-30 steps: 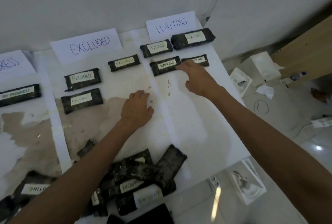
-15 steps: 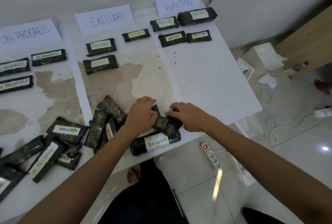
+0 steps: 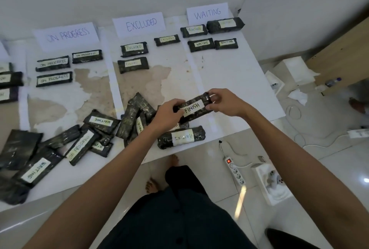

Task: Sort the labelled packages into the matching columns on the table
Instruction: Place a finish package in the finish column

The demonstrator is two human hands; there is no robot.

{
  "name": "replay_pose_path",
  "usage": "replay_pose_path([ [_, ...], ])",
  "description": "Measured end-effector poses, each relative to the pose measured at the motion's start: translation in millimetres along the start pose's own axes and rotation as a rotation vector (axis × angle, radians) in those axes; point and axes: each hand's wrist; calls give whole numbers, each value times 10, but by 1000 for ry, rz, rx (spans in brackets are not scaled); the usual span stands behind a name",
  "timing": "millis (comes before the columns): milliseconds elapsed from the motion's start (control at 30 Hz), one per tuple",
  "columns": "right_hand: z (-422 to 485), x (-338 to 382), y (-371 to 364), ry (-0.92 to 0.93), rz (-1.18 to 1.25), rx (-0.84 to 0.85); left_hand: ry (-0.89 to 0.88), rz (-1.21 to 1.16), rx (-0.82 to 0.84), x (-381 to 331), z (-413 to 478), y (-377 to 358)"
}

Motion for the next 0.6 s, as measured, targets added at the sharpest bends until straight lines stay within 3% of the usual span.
replay_pose_path([
  [167,-2,147,-55,45,-31,-68,49,-105,-26,-75,18,78],
  [367,252,310,-166,422,-868,-75,84,-113,-33,-83,175,248],
  [600,801,699,-310,636,-1051,-31,134,-109,-269,60,220,688],
])
Point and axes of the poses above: each hand's wrist, its own z-axis towards the middle knuckle, its own y-axis out of the back of the hand, x = y × z, and after that the axes turned 1 degree about -z, right-handed
